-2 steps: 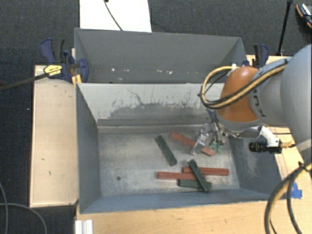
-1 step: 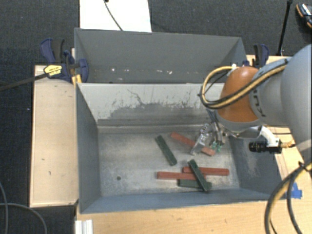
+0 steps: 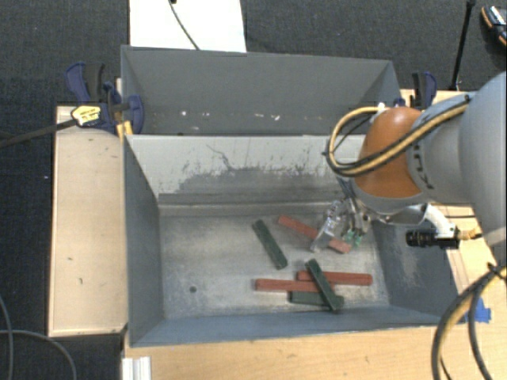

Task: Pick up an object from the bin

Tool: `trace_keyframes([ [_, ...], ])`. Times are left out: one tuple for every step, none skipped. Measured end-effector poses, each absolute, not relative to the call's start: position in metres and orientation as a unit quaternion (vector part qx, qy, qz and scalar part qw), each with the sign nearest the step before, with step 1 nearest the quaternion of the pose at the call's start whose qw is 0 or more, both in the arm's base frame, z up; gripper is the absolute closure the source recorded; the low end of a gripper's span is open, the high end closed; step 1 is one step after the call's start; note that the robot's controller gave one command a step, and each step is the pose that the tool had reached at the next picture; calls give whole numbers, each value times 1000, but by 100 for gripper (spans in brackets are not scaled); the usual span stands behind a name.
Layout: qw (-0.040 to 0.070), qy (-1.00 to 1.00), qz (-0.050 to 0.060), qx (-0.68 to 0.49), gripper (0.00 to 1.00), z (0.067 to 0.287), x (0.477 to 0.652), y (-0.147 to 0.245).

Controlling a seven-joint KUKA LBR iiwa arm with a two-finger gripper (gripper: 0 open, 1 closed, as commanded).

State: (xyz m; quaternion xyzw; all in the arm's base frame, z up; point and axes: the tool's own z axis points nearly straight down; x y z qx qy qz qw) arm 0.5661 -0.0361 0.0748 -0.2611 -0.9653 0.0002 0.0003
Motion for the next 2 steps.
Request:
trace_keyframes([
  [0,-965,0,-261,100,87,566,-36],
  [-2,-966,0,-260,100,93,568,-36],
])
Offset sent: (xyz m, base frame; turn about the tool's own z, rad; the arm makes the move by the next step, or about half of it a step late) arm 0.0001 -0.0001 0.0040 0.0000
